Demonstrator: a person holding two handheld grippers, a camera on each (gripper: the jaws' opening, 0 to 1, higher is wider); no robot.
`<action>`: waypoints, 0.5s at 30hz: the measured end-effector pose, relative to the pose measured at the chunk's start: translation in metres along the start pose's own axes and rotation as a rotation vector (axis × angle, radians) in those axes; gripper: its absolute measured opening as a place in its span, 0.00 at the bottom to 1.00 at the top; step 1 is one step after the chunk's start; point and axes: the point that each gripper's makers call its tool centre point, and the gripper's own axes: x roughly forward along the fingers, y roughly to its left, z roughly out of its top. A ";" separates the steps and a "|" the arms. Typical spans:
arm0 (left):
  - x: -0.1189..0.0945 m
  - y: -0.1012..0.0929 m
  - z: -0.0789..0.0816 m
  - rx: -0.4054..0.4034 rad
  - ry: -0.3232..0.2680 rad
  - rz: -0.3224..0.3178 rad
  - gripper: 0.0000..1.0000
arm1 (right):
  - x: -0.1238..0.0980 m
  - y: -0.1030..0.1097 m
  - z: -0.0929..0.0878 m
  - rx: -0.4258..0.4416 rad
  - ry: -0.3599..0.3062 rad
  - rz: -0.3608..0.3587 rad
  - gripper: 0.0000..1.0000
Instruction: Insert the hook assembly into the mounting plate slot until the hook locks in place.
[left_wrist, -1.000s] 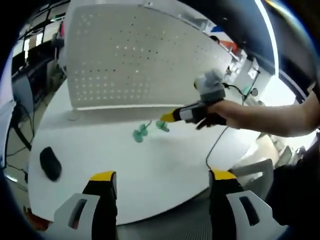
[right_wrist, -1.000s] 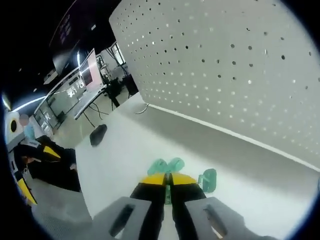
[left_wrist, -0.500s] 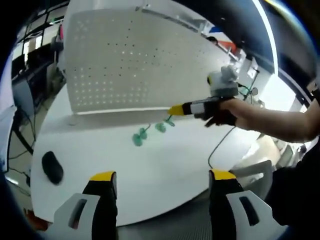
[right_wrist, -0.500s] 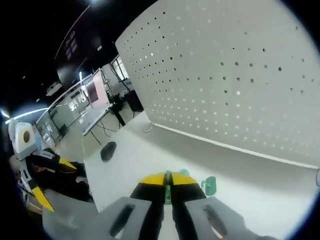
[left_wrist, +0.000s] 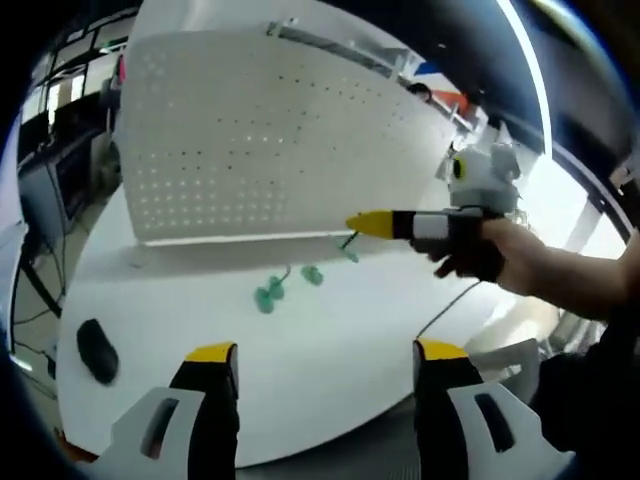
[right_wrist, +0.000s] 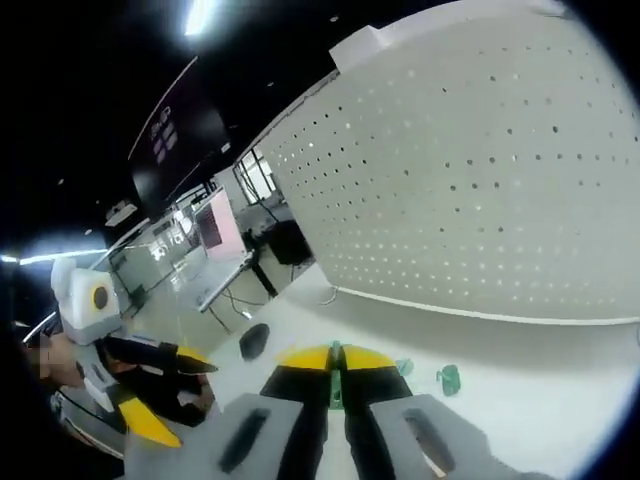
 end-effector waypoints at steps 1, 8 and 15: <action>0.001 0.000 -0.001 0.000 0.005 0.001 0.70 | -0.002 0.004 -0.001 -0.001 -0.008 0.002 0.00; 0.008 -0.004 0.001 -0.022 0.005 -0.014 0.66 | -0.010 0.036 -0.008 0.100 -0.039 0.069 0.00; 0.018 -0.010 0.008 -0.094 -0.021 -0.062 0.63 | -0.015 0.059 -0.010 0.138 -0.066 0.110 0.00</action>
